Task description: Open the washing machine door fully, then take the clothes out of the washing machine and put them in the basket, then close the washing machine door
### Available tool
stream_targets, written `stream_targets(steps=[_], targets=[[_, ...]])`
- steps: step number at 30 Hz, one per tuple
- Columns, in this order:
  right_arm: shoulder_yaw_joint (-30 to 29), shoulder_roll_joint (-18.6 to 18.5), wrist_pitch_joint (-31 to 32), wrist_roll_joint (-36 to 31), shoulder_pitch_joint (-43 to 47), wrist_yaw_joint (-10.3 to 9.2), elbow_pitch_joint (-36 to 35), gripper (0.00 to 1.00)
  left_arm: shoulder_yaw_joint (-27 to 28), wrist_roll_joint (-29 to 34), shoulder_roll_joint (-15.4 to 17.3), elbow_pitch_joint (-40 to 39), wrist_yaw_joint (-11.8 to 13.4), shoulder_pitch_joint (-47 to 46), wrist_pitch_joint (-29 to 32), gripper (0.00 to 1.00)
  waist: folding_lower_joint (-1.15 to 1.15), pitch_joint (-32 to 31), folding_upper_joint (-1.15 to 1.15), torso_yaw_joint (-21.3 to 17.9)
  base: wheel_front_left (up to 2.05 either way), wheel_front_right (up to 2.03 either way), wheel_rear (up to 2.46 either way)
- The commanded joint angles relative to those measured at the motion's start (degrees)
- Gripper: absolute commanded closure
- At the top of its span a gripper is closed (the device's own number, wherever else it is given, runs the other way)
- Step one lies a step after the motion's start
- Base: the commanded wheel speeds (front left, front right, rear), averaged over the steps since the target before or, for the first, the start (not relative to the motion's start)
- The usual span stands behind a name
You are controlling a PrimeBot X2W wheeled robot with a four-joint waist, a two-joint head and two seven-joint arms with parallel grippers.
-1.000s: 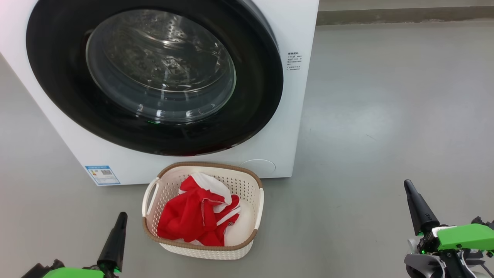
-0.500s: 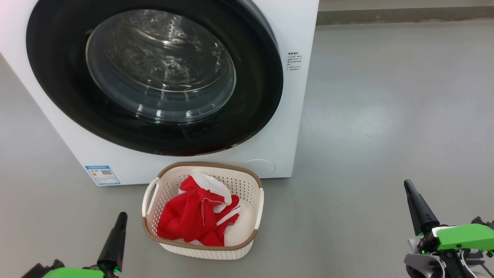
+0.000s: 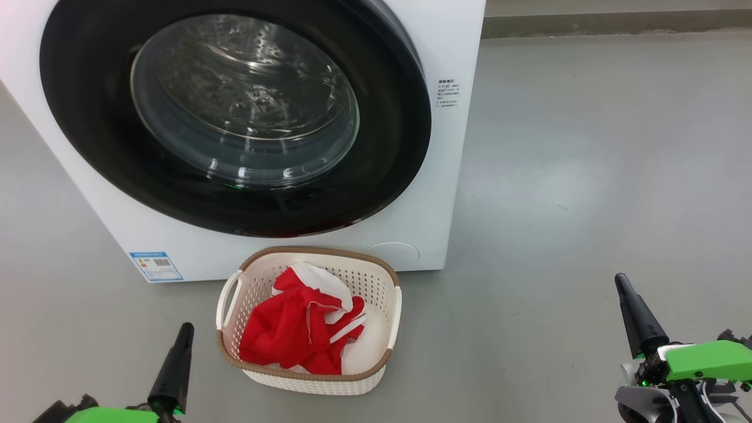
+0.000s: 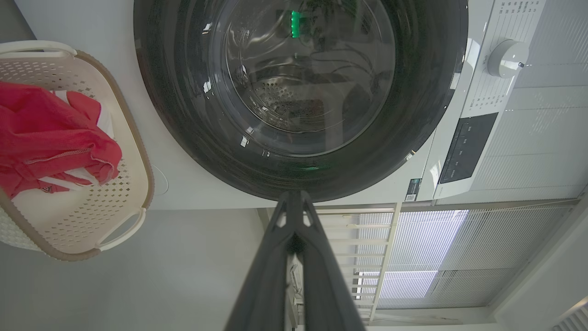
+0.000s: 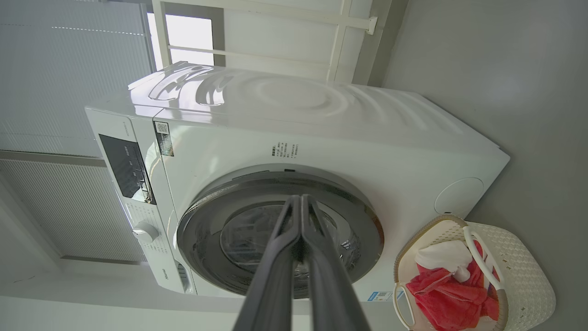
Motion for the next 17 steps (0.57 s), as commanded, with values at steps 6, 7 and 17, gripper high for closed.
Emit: stream_targets(steps=[6,7,17], targets=[[0.8,-1.0,0.4,0.0,-2.5,-0.03,-1.7,1.00,2.0,-0.6,0.4,-1.1,-0.4,-2.5,0.3,1.00,0.00,0.0,0.00,0.0,0.00,0.00,0.00],[0.8,-1.0,0.4,0.0,-2.5,-0.03,-1.7,1.00,2.0,-0.6,0.4,-1.1,-0.4,-2.5,0.3,1.00,0.00,0.0,0.00,0.0,0.00,0.00,0.00],[0.8,-1.0,0.4,0.0,-2.5,-0.03,-1.7,1.00,2.0,-0.6,0.4,-1.1,-0.4,-2.5,0.3,1.00,0.00,0.0,0.00,0.0,0.00,0.00,0.00]])
